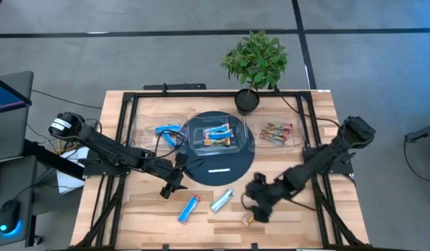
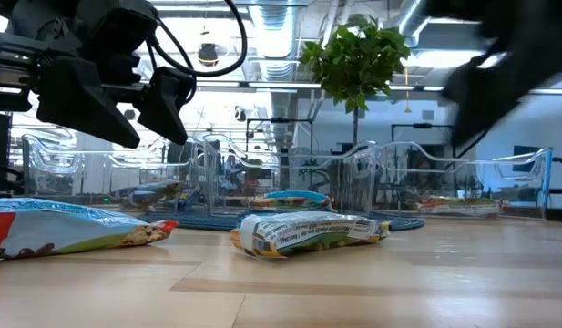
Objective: Pick and place Granola Bars by type
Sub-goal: Move the orange snack bar to the center of the table
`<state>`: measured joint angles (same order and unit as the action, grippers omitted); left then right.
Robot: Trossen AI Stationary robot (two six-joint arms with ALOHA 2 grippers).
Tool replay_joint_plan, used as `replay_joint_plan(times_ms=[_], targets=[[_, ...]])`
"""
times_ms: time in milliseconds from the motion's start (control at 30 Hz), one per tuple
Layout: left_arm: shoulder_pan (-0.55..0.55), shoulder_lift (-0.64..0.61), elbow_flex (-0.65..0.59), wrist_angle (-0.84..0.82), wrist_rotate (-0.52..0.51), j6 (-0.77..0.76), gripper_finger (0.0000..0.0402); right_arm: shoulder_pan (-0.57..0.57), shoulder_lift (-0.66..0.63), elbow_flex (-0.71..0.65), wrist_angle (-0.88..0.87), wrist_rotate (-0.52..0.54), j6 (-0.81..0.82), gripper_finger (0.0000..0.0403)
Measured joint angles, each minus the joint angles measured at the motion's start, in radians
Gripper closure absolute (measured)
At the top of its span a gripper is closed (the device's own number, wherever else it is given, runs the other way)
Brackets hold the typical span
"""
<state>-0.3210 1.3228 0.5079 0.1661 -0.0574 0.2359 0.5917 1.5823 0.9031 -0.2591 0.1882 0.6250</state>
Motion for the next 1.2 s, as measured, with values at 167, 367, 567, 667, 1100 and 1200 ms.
replay_joint_plan(times_ms=[167,367,567,667,1100,1200], targets=[[0.0,0.0,0.0,0.002,0.0,0.006,0.0148,0.121,0.008,0.0,-0.028,0.052,0.097,0.0108],[0.0,0.0,0.0,0.007,-0.001,0.04,0.0148,0.197,0.08,-0.001,-0.033,0.128,0.191,0.0108],[0.012,0.0,0.0,0.009,0.002,0.074,0.0148,0.207,0.157,-0.001,-0.032,0.124,0.231,0.0108],[0.027,0.0,0.0,0.009,0.002,0.075,0.0148,0.206,0.174,-0.002,-0.033,0.107,0.266,0.0108],[0.054,0.0,0.0,0.008,0.035,0.074,0.0148,0.105,0.174,-0.002,-0.182,0.13,0.335,0.0128],[0.054,0.0,0.0,0.005,0.035,0.074,0.0148,0.065,0.174,-0.002,-0.196,0.126,0.303,0.014]])
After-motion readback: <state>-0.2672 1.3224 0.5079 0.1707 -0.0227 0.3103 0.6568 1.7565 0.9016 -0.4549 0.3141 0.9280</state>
